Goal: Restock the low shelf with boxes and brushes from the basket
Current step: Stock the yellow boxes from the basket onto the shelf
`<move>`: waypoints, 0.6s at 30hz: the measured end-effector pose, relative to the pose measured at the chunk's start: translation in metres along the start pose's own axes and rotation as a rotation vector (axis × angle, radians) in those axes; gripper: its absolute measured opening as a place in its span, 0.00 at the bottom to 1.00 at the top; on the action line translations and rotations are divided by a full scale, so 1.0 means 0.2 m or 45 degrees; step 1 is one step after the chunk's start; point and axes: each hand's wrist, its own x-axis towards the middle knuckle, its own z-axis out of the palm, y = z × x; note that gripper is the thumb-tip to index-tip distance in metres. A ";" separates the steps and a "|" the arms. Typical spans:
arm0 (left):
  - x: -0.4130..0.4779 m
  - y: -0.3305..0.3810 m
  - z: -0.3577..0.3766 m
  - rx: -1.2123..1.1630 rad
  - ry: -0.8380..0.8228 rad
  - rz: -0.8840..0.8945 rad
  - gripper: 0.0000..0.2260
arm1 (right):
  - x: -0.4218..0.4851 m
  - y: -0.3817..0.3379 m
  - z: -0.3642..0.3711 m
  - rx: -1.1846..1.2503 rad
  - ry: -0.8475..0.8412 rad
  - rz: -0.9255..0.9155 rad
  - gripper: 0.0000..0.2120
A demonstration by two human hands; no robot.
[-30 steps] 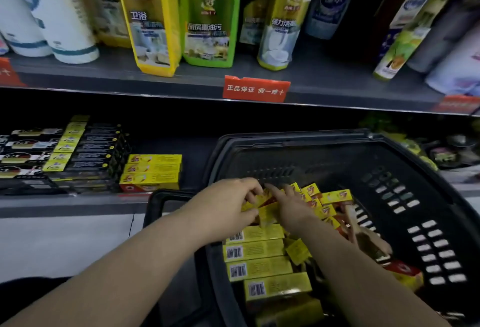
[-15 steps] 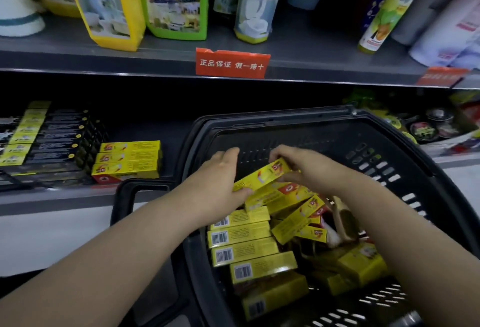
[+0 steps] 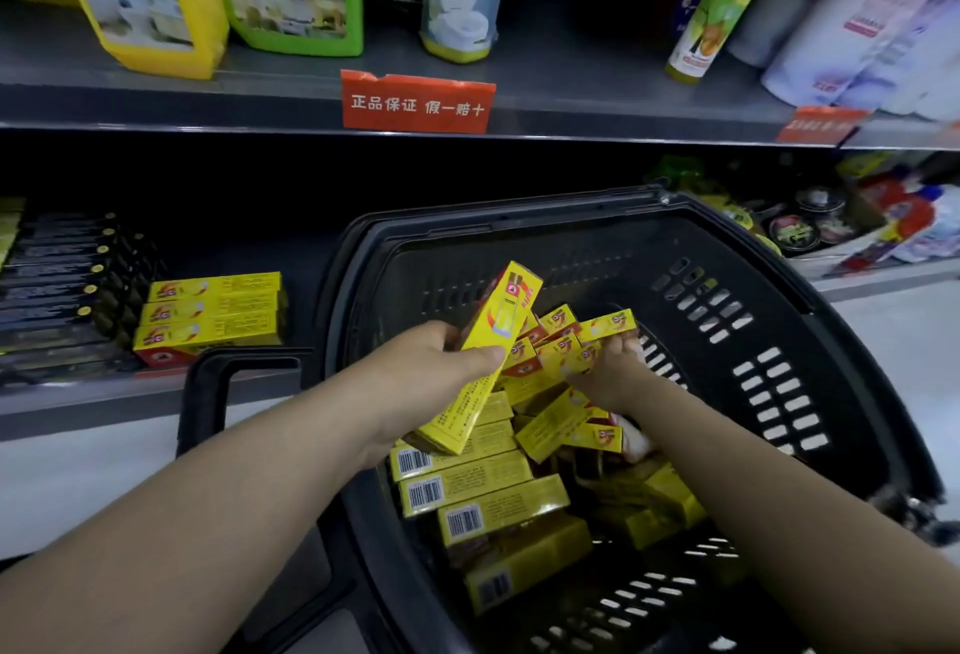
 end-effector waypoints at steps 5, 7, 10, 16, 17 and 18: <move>0.01 -0.01 0.00 -0.047 -0.026 -0.006 0.17 | 0.08 0.08 0.03 0.524 -0.064 0.076 0.33; 0.01 0.00 0.00 -0.068 -0.039 -0.007 0.19 | 0.05 0.08 -0.07 0.523 -0.132 -0.001 0.23; 0.02 0.00 0.00 -0.100 -0.042 -0.003 0.17 | -0.10 0.02 -0.32 0.516 -0.193 -0.233 0.20; 0.02 0.02 0.00 -0.259 -0.023 -0.050 0.19 | -0.41 -0.25 -0.51 1.150 -0.464 -0.759 0.21; 0.02 0.02 0.00 -0.287 -0.022 -0.049 0.21 | -0.44 -0.28 -0.51 1.178 -0.480 -0.790 0.19; 0.02 0.02 0.00 -0.300 -0.021 -0.043 0.24 | -0.46 -0.31 -0.49 1.207 -0.491 -0.799 0.19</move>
